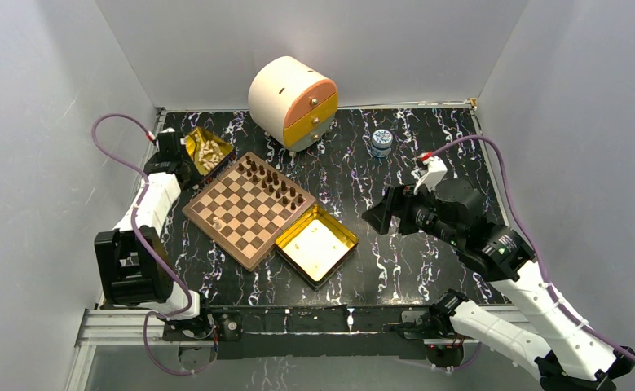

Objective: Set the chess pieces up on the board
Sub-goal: Place the chess piece on the chessboard.

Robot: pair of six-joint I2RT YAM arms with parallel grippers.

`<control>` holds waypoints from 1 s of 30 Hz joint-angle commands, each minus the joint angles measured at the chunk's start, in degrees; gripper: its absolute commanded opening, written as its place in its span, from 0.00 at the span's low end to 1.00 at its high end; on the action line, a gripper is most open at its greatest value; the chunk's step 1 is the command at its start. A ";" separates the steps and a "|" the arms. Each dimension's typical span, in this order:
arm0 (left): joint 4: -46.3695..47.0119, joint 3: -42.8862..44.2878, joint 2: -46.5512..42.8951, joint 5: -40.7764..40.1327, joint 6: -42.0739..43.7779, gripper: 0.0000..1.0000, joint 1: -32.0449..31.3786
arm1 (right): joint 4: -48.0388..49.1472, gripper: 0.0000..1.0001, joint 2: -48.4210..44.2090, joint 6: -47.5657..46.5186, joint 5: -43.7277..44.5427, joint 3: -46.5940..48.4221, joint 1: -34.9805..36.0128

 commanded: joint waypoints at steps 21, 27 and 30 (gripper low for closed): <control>8.90 -8.86 3.13 -4.30 -0.26 0.14 -3.52 | 0.65 0.94 -1.65 0.22 -0.35 2.43 0.36; 10.96 -9.94 3.27 -3.77 0.29 0.14 -3.53 | -0.34 0.94 -0.97 0.75 0.58 2.78 0.35; 10.97 -9.83 4.40 -3.43 0.50 0.15 -3.61 | -0.34 0.94 -0.95 0.75 0.49 3.06 0.30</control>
